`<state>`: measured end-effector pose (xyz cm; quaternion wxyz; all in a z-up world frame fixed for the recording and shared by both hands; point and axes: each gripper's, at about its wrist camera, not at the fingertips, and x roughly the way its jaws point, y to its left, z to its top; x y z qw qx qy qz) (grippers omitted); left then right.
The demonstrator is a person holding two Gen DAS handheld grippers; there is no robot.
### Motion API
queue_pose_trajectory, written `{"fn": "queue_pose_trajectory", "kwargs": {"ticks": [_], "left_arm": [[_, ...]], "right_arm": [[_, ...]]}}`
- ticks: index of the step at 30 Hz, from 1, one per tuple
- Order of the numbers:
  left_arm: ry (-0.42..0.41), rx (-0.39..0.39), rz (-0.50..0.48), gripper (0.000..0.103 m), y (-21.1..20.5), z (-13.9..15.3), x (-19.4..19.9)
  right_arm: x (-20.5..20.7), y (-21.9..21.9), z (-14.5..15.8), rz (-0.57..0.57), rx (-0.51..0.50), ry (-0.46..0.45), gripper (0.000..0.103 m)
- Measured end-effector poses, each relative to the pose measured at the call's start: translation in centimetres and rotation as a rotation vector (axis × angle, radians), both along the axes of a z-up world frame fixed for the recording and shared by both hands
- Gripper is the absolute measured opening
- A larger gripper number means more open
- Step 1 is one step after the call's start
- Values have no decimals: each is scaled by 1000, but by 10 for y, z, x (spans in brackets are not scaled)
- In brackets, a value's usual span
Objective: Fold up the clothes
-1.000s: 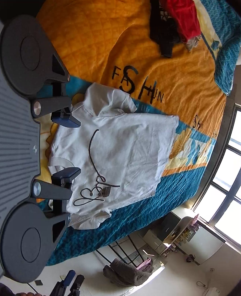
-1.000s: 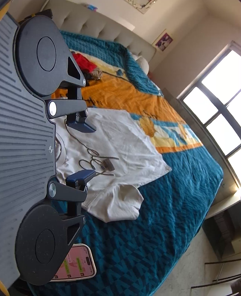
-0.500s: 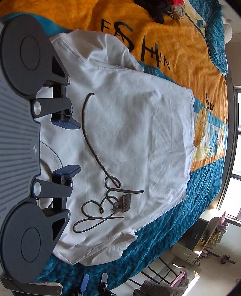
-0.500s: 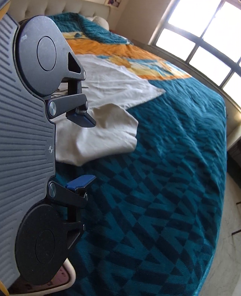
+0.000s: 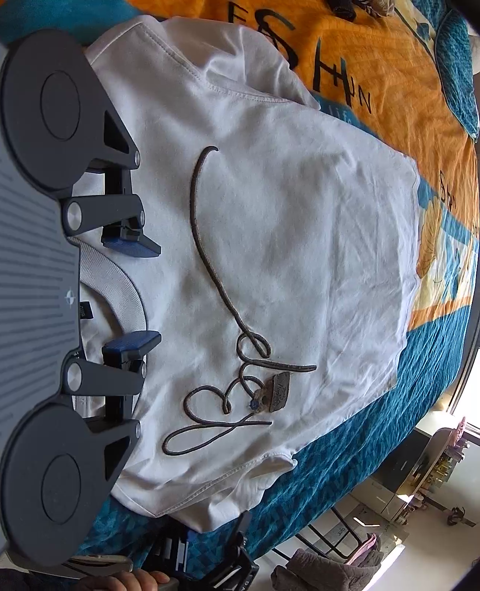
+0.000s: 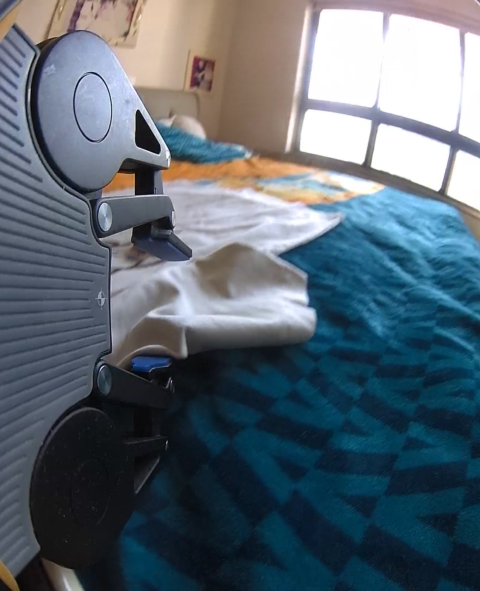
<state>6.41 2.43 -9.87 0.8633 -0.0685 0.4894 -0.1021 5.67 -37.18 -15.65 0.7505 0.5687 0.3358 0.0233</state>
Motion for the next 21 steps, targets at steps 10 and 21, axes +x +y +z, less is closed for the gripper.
{"fn": "queue_pose_trajectory", "kwargs": {"ticks": [10, 21], "left_arm": [[10, -17, 35, 42, 10, -2, -4], [8, -13, 39, 40, 13, -5, -9]], "right_arm": [[6, -11, 3, -153, -52, -110, 44], [5, -9, 37, -197, -491, -5, 1]]}}
